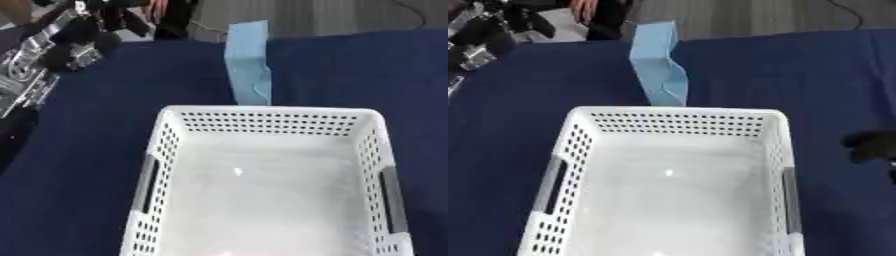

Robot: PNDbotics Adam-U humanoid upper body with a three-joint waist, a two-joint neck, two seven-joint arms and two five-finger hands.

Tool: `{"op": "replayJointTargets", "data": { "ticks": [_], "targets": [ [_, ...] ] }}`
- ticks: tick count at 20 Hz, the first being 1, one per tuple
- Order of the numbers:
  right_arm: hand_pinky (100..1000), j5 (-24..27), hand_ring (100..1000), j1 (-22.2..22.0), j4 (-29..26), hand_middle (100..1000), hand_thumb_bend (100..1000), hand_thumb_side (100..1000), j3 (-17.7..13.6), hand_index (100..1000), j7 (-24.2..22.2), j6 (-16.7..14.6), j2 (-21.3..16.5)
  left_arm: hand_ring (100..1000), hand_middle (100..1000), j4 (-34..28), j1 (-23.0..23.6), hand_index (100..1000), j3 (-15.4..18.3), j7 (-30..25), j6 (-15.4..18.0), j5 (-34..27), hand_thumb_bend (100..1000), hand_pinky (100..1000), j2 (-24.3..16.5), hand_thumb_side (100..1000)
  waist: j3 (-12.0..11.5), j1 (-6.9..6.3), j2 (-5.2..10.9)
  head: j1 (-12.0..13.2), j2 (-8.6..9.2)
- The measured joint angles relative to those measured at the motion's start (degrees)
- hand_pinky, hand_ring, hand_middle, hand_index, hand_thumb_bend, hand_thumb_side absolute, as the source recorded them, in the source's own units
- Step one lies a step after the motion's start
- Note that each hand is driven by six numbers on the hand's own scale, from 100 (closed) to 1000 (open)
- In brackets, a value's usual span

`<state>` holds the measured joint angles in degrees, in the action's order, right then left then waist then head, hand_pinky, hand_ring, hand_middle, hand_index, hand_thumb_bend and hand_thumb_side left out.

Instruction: Pick up objects on the table and place them in the box.

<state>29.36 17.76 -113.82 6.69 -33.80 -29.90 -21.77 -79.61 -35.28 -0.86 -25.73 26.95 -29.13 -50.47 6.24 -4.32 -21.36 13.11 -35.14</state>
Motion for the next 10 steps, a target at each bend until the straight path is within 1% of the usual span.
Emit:
{"op": "replayJointTargets", "data": {
  "ticks": [5, 10],
  "targets": [
    [777, 0.4, 676, 0.5, 0.0, 687, 100, 848, 0.2, 100, -0.1, 0.1, 0.0, 692, 814, 3.1, -2.7, 839, -1.1, -2.9, -0.6, -0.7, 274, 684, 1.2, 654, 0.5, -0.25, 0.00, 0.1, -0.35],
    [774, 0.7, 674, 0.9, 0.0, 686, 100, 849, 0.3, 100, -0.2, 0.2, 0.0, 690, 811, 5.6, -5.2, 840, -2.0, -4.8, 0.3, 0.1, 281, 695, 1.3, 641, 1.0, -0.62, 0.00, 0.1, -0.43]
  ]
}}
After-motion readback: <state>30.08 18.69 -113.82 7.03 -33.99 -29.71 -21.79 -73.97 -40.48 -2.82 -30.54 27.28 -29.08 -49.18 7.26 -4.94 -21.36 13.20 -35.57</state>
